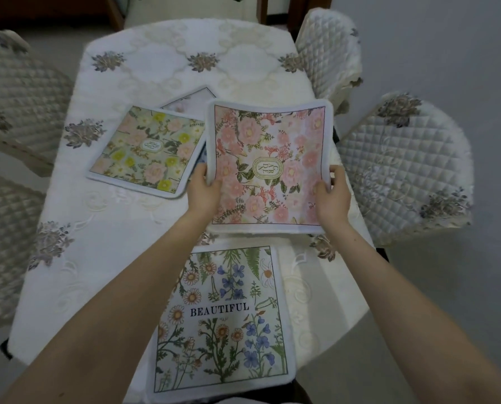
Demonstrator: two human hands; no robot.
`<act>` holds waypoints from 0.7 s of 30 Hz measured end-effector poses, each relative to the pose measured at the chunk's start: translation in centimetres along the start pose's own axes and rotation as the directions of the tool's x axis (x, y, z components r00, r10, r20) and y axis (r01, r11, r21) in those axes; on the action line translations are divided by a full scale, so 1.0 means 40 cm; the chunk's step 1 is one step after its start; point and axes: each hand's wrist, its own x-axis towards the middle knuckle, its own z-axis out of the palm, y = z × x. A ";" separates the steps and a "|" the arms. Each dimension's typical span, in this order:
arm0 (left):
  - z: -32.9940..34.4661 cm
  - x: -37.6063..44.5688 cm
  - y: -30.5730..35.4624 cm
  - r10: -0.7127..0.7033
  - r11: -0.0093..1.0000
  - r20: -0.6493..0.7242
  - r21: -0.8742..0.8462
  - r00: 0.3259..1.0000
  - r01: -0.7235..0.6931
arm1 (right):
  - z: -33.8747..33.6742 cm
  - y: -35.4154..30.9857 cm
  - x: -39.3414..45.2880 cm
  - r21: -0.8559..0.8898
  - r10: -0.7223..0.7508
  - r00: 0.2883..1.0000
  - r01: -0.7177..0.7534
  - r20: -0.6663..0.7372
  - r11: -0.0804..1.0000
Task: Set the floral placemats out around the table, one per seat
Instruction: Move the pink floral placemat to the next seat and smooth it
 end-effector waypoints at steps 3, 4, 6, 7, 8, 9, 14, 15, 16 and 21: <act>0.011 -0.024 0.021 0.006 1.000 0.035 0.006 0.999 -0.007 | -0.041 -0.016 -0.026 0.015 -0.029 0.999 0.030 -0.042 0.999; 0.017 -0.033 0.024 0.008 1.000 0.052 0.007 0.999 -0.009 | -0.053 -0.018 -0.037 0.025 -0.038 0.997 0.040 -0.061 0.999; 0.027 -0.053 0.027 0.002 1.000 0.074 0.008 0.997 -0.003 | -0.073 -0.016 -0.054 0.021 -0.053 0.996 0.054 -0.073 0.998; 0.033 -0.064 0.028 -0.004 1.000 0.081 0.009 0.997 0.003 | -0.083 -0.011 -0.060 0.023 -0.051 0.996 0.053 -0.070 0.998; 0.040 -0.074 0.029 -0.011 1.000 0.088 0.008 0.996 0.011 | -0.091 -0.004 -0.064 0.030 -0.048 0.997 0.050 -0.063 0.998; 0.049 -0.084 0.028 -0.019 1.000 0.096 0.006 0.995 0.018 | -0.099 0.005 -0.065 0.034 -0.044 0.998 0.046 -0.055 0.998; 0.122 -0.119 0.002 -0.053 0.998 0.135 0.039 0.989 0.048 | -0.129 0.059 -0.042 -0.014 -0.050 0.999 0.050 -0.017 0.999; 0.140 -0.118 -0.004 -0.071 0.997 0.135 0.050 0.988 0.065 | -0.133 0.075 -0.029 -0.027 -0.048 0.999 0.048 -0.008 0.998; 0.158 -0.116 -0.009 -0.092 0.995 0.132 0.057 0.987 0.085 | -0.139 0.091 -0.014 -0.037 -0.040 0.999 0.040 0.001 0.999; 0.256 -0.101 -0.026 -0.185 0.982 0.105 0.061 0.977 0.180 | -0.172 0.173 0.084 -0.075 0.029 0.996 -0.023 0.080 0.997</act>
